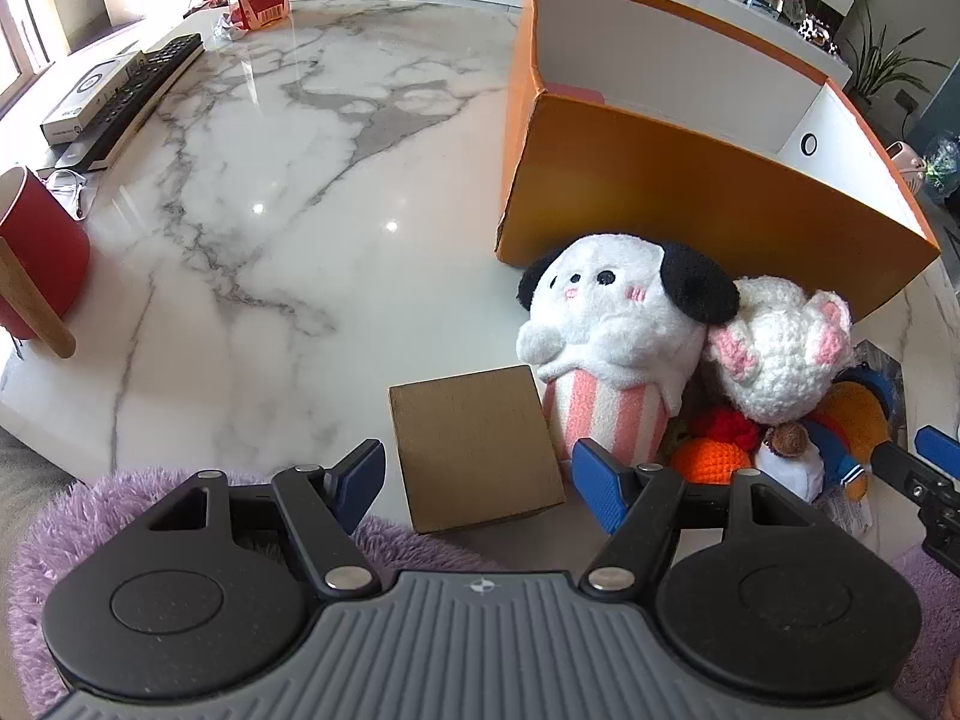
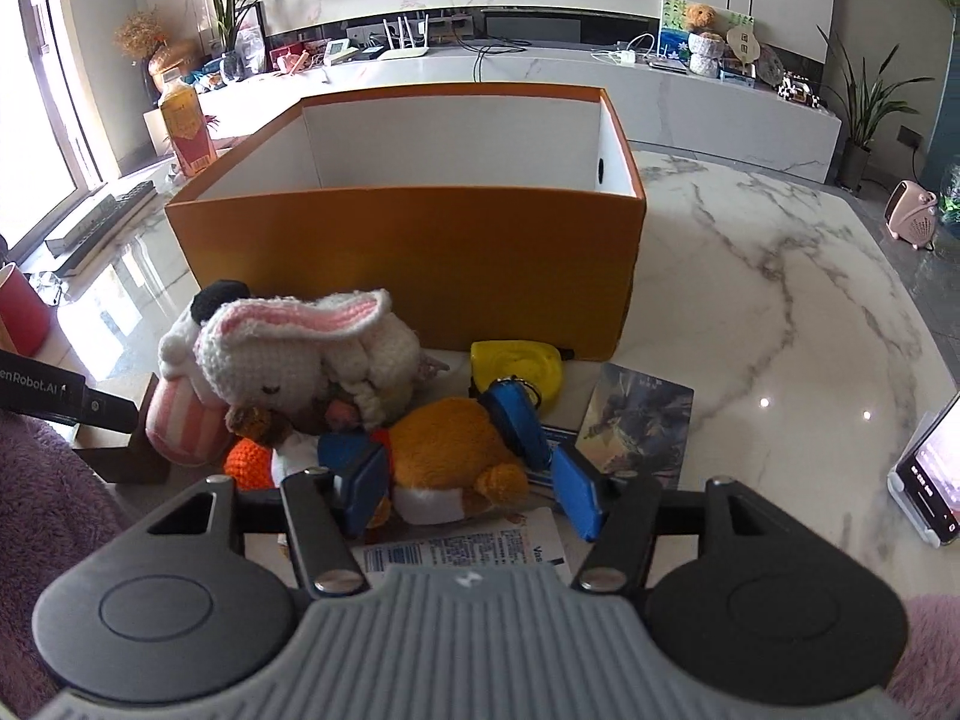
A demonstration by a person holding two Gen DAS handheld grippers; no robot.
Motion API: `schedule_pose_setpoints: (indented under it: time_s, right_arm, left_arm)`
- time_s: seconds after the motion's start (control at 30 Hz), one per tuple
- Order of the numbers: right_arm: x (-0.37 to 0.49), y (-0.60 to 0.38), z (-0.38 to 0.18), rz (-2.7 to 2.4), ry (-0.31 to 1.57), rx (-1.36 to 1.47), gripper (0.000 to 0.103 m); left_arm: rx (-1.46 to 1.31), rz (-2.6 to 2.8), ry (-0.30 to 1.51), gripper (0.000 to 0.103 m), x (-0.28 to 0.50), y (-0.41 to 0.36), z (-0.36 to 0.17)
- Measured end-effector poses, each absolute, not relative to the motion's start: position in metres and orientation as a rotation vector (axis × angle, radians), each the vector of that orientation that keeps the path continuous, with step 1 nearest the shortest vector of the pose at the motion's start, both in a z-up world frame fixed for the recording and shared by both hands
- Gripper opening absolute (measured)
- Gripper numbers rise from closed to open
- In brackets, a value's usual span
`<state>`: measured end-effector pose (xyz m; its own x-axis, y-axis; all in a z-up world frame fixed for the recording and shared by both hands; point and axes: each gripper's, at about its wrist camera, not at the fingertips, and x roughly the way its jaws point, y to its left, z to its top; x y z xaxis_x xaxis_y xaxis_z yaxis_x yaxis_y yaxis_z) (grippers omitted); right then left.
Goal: Organize objects
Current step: 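Grasp the brown cardboard box with the left tool while the right tool grasps the picture card, then lift and carry the brown box and picture card over the orange box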
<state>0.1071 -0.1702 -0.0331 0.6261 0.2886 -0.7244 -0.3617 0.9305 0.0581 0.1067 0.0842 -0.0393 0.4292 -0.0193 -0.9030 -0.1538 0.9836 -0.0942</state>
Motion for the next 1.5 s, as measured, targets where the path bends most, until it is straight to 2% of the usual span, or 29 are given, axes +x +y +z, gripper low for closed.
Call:
schedule_pose_setpoints:
  time_s: [0.2, 0.43, 0.6, 0.87, 0.97, 1.07, 1.5]
  right_arm:
    - [0.124, -0.193, -0.025, 0.269, 0.798, -0.038, 0.063]
    - [0.161, -0.212, -0.043, 0.107, 0.888, 0.029, 0.063]
    - [0.175, -0.209, -0.060, 0.115, 0.937, 0.046, 0.073]
    - [0.193, -0.219, -0.079, 0.093, 1.048, 0.134, 0.076]
    - [0.193, -0.220, -0.080, 0.099, 1.049, 0.144, 0.075]
    - [0.189, -0.215, -0.079, 0.111, 1.032, 0.116, 0.062]
    - [0.176, -0.209, -0.066, 0.120, 0.973, 0.050, 0.061]
  left_arm:
    - [-0.175, 0.086, 1.137, 0.081, 0.112, 0.083, -0.044]
    - [-0.164, 0.086, 1.158, 0.079, 0.116, 0.082, -0.049]
    - [-0.132, 0.097, 1.176, 0.074, 0.119, 0.078, -0.053]
    - [-0.125, 0.096, 1.176, 0.073, 0.119, 0.078, -0.053]
    - [-0.138, 0.090, 1.174, 0.072, 0.118, 0.079, -0.052]
    - [-0.152, 0.089, 1.161, 0.072, 0.116, 0.080, -0.049]
    - [-0.200, 0.067, 1.051, 0.072, 0.099, 0.089, -0.015]
